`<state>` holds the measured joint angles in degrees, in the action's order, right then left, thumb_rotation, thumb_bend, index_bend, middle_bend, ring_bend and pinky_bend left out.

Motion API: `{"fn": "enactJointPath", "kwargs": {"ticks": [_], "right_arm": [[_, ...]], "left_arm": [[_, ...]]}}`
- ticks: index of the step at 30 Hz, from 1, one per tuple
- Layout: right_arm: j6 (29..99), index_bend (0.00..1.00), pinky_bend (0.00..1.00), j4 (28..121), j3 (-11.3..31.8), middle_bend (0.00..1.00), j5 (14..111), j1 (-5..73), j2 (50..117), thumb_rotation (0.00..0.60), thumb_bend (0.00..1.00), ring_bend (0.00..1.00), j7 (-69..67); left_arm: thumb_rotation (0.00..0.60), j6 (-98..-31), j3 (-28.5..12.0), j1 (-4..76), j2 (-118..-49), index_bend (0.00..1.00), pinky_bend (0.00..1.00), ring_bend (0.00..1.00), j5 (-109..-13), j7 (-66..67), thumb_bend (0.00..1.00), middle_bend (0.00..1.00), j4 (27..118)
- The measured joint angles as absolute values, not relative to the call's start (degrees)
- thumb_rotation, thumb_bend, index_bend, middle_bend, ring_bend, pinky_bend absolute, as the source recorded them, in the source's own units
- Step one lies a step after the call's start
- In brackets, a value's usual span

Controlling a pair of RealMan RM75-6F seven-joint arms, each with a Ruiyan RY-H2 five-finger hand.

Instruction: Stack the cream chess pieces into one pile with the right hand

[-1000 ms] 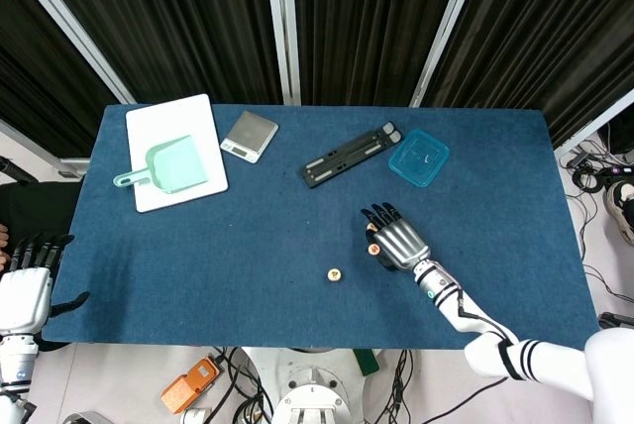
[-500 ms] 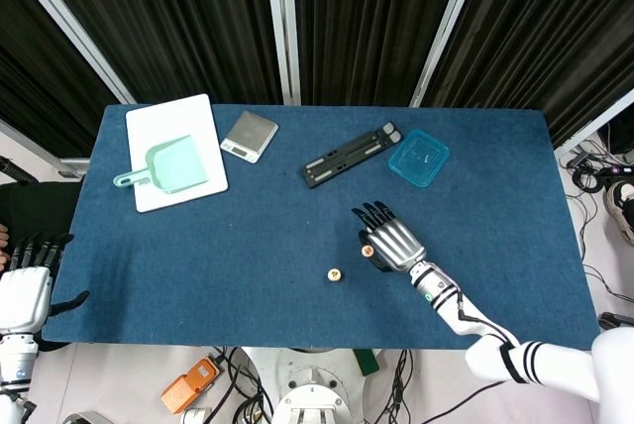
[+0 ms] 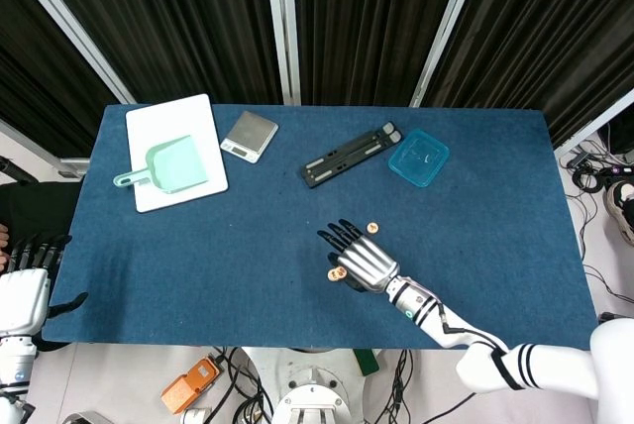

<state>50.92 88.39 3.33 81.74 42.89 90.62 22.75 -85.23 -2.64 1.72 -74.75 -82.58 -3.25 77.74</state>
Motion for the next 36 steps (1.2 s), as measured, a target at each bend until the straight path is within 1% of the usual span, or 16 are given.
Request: {"fn": "enactJointPath", "kwargs": {"ticks": [23, 36], "right_arm": [[50.6, 0.50, 0.10, 87.5, 3.1, 0.12, 80.7, 43.7, 92.2, 0.600, 0.50, 0.03, 23.6], [51.3, 0.45, 0.10, 87.2, 2.7, 0.12, 81.4, 43.7, 92.3, 0.600, 0.50, 0.03, 22.9]], "left_arm": [[0.600, -85.2, -2.8, 1.7, -75.1, 0.17, 0.00, 0.06, -82.5, -3.8, 0.08, 0.14, 77.0], [0.600, -85.2, -2.7, 1.6, -75.3, 0.17, 0.00, 0.06, -82.4, -4.0, 0.08, 0.14, 76.6]]}}
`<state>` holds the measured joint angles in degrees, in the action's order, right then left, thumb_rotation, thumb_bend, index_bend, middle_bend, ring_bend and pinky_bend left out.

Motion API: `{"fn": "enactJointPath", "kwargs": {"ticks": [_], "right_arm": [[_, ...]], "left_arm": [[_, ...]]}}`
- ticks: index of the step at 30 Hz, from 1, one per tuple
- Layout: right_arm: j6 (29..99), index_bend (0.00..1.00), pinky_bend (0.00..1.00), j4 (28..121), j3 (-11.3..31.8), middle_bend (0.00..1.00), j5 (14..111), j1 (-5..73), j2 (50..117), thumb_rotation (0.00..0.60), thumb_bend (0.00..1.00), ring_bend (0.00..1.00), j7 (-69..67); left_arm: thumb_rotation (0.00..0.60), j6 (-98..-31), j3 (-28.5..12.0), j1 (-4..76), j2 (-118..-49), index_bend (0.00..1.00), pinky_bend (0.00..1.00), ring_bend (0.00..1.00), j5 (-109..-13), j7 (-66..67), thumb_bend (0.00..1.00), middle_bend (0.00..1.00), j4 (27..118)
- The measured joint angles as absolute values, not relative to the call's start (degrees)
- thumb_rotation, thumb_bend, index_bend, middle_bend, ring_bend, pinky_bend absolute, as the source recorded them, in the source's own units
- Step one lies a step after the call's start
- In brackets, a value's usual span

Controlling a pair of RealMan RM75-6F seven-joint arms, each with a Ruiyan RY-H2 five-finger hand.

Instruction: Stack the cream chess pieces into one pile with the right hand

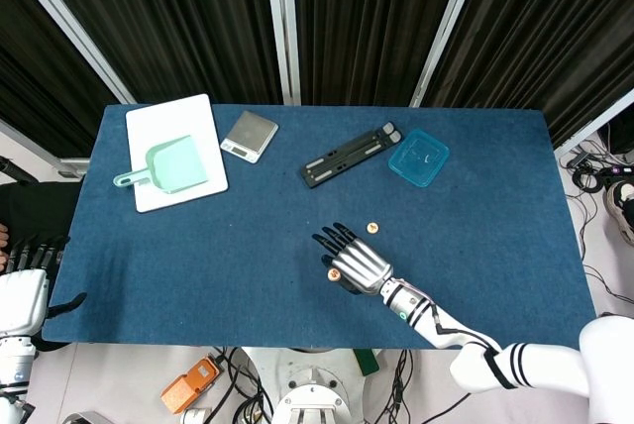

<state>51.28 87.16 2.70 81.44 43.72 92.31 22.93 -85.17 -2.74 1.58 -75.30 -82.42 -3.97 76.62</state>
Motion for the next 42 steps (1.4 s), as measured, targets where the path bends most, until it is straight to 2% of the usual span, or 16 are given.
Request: {"fn": "enactJointPath", "kwargs": {"ticks": [6, 11, 17, 25, 42], "right_arm": [[54.4, 0.45, 0.09, 86.7, 3.5, 0.12, 81.4, 42.4, 90.9, 0.600, 0.50, 0.03, 21.5], [55.0, 0.44, 0.10, 83.8, 4.9, 0.12, 77.7, 41.3, 90.1, 0.600, 0.50, 0.03, 21.3], [53.2, 0.44, 0.09, 77.6, 6.3, 0.12, 72.7, 41.3, 91.4, 0.600, 0.50, 0.03, 21.5], [50.5, 0.45, 0.10, 71.0, 7.3, 0.12, 70.6, 42.5, 94.8, 0.600, 0.50, 0.03, 20.9], [48.4, 0.47, 0.10, 67.1, 7.1, 0.12, 70.5, 43.7, 97.3, 0.600, 0.50, 0.03, 19.5]], "left_arm": [[0.600, -85.2, -2.8, 1.6, -75.4, 0.17, 0.00, 0.06, -82.4, -4.2, 0.08, 0.14, 76.4], [0.600, -85.1, -2.8, 1.8, -75.4, 0.17, 0.00, 0.06, -82.6, -4.1, 0.08, 0.14, 76.5], [0.600, -85.0, -2.8, 2.0, -75.2, 0.17, 0.00, 0.06, -82.8, -3.4, 0.08, 0.14, 77.2], [0.600, -84.9, -2.9, 2.0, -74.6, 0.17, 0.00, 0.06, -82.5, -2.5, 0.08, 0.14, 78.3], [0.600, -84.3, -2.9, 2.3, -74.3, 0.17, 0.00, 0.06, -82.1, -2.0, 0.08, 0.14, 78.7]]}}
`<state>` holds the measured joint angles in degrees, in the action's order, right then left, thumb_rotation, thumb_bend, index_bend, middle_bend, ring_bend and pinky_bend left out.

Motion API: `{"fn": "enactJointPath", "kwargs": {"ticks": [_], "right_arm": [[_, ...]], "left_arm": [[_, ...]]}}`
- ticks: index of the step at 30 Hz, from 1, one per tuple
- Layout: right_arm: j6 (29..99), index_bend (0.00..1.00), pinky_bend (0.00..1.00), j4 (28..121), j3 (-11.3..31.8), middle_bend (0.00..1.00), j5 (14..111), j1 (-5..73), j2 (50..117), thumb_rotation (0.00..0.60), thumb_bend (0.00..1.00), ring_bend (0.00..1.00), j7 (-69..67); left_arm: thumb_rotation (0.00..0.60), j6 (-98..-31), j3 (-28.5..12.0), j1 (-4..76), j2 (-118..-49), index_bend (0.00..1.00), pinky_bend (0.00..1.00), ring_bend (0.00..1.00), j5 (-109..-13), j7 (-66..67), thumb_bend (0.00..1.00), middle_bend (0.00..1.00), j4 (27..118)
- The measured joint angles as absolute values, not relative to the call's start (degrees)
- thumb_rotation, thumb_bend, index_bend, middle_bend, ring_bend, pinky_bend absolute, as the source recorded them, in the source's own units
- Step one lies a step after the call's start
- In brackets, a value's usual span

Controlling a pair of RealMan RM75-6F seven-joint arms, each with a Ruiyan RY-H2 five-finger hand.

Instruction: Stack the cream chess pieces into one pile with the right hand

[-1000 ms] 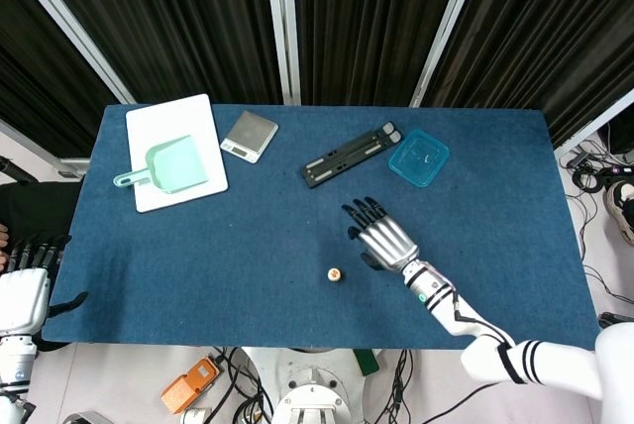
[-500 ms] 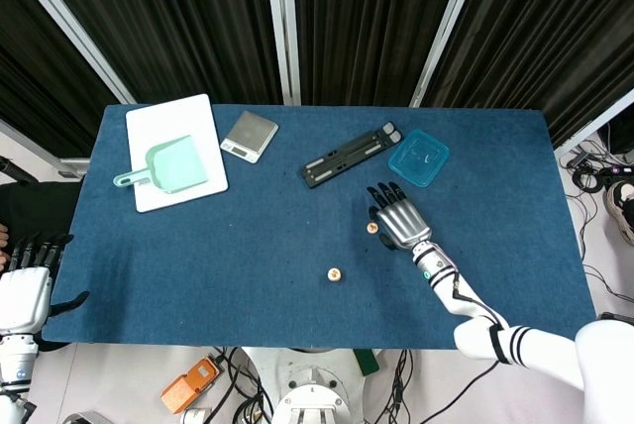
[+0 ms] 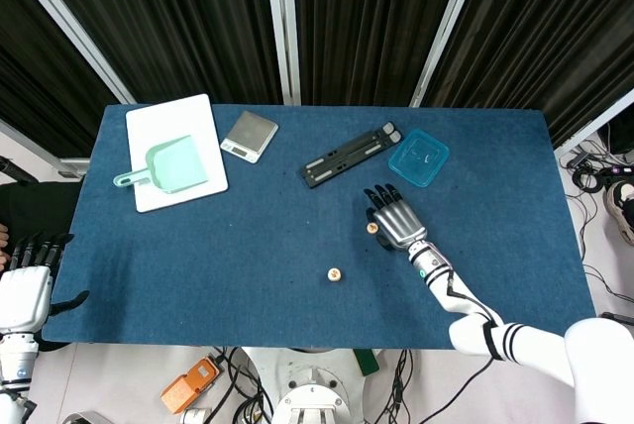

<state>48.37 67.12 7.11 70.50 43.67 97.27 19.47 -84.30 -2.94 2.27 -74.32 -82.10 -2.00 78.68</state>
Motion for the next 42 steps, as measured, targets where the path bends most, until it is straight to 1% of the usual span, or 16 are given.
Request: {"fn": "enactJointPath", "kwargs": {"ticks": [3, 10, 15, 18, 24, 28, 31, 42], "right_arm": [[48.2, 0.49, 0.09, 66.7, 7.1, 0.12, 70.6, 43.9, 97.6, 0.600, 0.50, 0.03, 19.2], [47.9, 0.55, 0.10, 65.8, 7.3, 0.13, 70.8, 44.2, 98.1, 0.600, 0.50, 0.03, 18.7], [48.9, 0.56, 0.09, 67.0, 7.2, 0.13, 71.5, 43.8, 97.4, 0.600, 0.50, 0.03, 18.0], [50.0, 0.56, 0.09, 69.5, 7.1, 0.14, 72.5, 43.4, 96.1, 0.600, 0.50, 0.03, 17.3], [52.3, 0.55, 0.10, 78.0, 6.3, 0.14, 76.0, 42.7, 92.0, 0.600, 0.50, 0.03, 16.4], [53.2, 0.55, 0.09, 84.6, 5.2, 0.14, 79.0, 42.5, 89.4, 0.600, 0.50, 0.03, 16.5], [53.4, 0.55, 0.10, 87.9, 4.2, 0.14, 80.8, 42.6, 88.4, 0.600, 0.50, 0.03, 17.3], [51.4, 0.53, 0.10, 90.9, 3.3, 0.14, 80.6, 43.8, 89.0, 0.600, 0.50, 0.03, 22.8]], "left_arm": [[0.600, -84.2, -3.0, 2.3, -74.3, 0.17, 0.00, 0.06, -82.0, -1.9, 0.08, 0.14, 78.7], [0.600, -84.2, -3.0, 2.3, -74.2, 0.17, 0.00, 0.06, -81.9, -1.9, 0.08, 0.14, 78.6], [0.600, -84.2, -3.1, 2.3, -74.3, 0.17, 0.00, 0.06, -81.9, -2.0, 0.08, 0.14, 78.6], [0.600, -84.2, -3.1, 2.4, -74.4, 0.17, 0.00, 0.06, -81.9, -2.1, 0.08, 0.14, 78.4], [0.600, -84.4, -3.1, 2.4, -74.3, 0.17, 0.00, 0.06, -82.1, -2.1, 0.08, 0.14, 78.4], [0.600, -84.5, -3.0, 2.4, -74.4, 0.17, 0.00, 0.06, -82.2, -2.1, 0.08, 0.14, 78.5], [0.600, -84.7, -3.0, 2.3, -74.4, 0.17, 0.00, 0.06, -82.2, -2.2, 0.08, 0.14, 78.5], [0.600, -84.7, -2.8, 1.9, -74.8, 0.17, 0.00, 0.06, -81.9, -2.8, 0.08, 0.14, 77.6]]}}
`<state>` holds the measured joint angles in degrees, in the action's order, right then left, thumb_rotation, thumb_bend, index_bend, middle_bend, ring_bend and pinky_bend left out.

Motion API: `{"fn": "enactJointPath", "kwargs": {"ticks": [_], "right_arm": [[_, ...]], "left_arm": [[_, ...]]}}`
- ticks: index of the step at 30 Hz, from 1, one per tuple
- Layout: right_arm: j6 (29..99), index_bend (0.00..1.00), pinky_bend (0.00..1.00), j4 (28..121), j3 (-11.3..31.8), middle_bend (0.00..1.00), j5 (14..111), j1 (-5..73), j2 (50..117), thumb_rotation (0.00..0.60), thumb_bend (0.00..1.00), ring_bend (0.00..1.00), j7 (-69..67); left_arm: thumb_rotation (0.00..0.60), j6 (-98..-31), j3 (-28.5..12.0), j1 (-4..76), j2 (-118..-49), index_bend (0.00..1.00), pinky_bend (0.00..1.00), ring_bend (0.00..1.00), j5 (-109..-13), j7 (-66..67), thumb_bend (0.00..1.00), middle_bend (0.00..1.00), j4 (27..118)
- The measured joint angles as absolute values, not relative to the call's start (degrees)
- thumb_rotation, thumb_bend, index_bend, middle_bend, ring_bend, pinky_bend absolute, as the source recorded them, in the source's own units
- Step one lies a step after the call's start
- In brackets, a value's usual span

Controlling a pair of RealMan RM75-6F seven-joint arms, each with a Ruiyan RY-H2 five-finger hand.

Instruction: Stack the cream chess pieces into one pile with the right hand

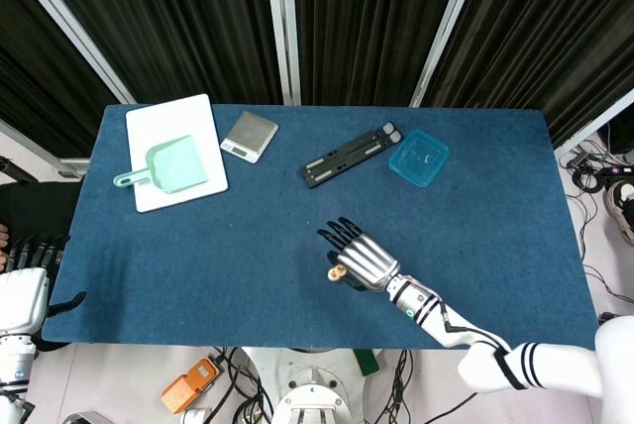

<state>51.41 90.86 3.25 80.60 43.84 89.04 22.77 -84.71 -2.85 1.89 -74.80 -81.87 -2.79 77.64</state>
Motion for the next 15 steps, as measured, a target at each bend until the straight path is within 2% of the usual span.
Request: {"fn": "enactJointPath", "kwargs": {"ticks": [15], "right_arm": [[51.2, 0.52, 0.09, 90.3, 3.1, 0.14, 79.5, 44.3, 90.5, 0.600, 0.50, 0.03, 25.3]], "left_arm": [[0.600, -84.3, -2.8, 1.9, -75.3, 0.17, 0.00, 0.06, -81.7, -3.6, 0.08, 0.14, 76.6]]}}
